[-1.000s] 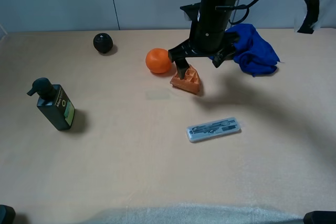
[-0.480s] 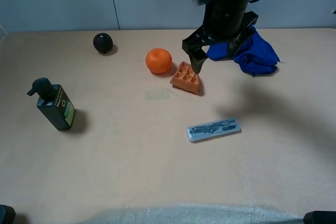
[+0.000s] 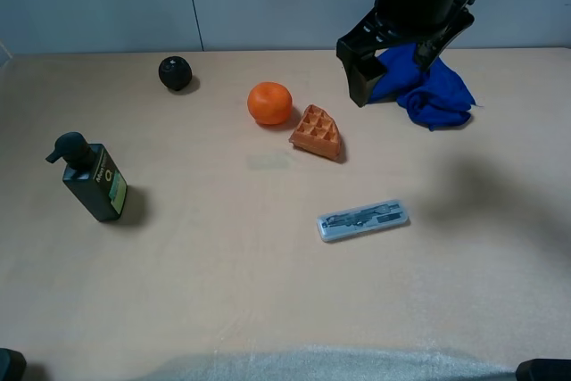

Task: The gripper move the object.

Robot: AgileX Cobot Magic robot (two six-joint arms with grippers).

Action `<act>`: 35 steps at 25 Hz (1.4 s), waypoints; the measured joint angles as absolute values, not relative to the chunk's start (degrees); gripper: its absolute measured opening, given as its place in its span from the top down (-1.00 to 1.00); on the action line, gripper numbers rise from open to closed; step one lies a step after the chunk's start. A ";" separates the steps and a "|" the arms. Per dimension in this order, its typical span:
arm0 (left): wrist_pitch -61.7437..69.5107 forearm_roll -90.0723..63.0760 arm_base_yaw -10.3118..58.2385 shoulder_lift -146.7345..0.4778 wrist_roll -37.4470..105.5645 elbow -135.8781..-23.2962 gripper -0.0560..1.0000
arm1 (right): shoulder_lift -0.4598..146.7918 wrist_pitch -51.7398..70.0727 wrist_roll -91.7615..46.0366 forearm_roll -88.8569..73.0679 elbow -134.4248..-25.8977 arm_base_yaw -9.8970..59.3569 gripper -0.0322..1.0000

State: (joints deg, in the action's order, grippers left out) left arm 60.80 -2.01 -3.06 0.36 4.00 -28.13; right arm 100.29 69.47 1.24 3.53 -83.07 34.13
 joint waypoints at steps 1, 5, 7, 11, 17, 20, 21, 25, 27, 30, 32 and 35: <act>60.80 -2.01 -3.06 0.36 4.00 -28.13 -0.98 | 99.28 69.47 1.24 3.53 -82.40 34.13 -0.41; 60.80 -2.01 -3.06 0.36 4.00 -28.13 -0.98 | 93.43 69.47 1.22 3.53 -77.74 34.13 -0.41; 60.80 -2.01 -3.06 0.36 4.00 -28.13 -0.98 | 90.03 69.54 1.22 3.48 -74.91 34.13 -0.41; 60.80 -2.01 -3.06 0.36 4.00 -28.13 -0.98 | 83.22 69.60 1.22 2.93 -69.59 34.13 -0.41; 60.80 -2.01 -3.06 0.36 4.00 -28.13 -0.98 | 72.81 69.70 1.22 2.88 -63.67 34.13 -0.41; 60.80 -2.01 -3.06 0.36 4.00 -28.13 -0.98 | 67.97 69.80 1.22 2.88 -61.55 34.13 -0.41; 60.80 -2.01 -3.06 0.36 4.00 -28.13 -0.98 | 66.33 69.80 1.22 2.88 -60.86 34.13 -0.41; 60.80 -2.01 -3.06 0.36 4.00 -28.13 -0.98 | 60.47 69.86 1.22 2.88 -58.84 34.13 -0.41; 60.80 -2.01 -3.06 0.36 4.00 -28.13 -0.98 | 57.75 69.86 1.22 2.88 -58.11 34.13 -0.41; 60.80 -2.01 -3.06 0.36 4.00 -28.13 -0.98 | 53.64 69.87 1.22 2.88 -56.69 34.13 -0.41; 60.80 -2.01 -3.06 0.36 4.00 -28.13 -0.98 | 50.65 69.87 1.22 3.01 -55.37 34.13 -0.41; 60.80 -2.01 -3.06 0.36 4.00 -28.13 -0.98 | 46.01 69.87 1.22 3.27 -52.95 34.13 -0.41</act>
State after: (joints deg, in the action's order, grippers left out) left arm 60.80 -2.01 -3.06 0.36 4.00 -28.13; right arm 46.01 69.87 1.22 3.27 -52.95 34.13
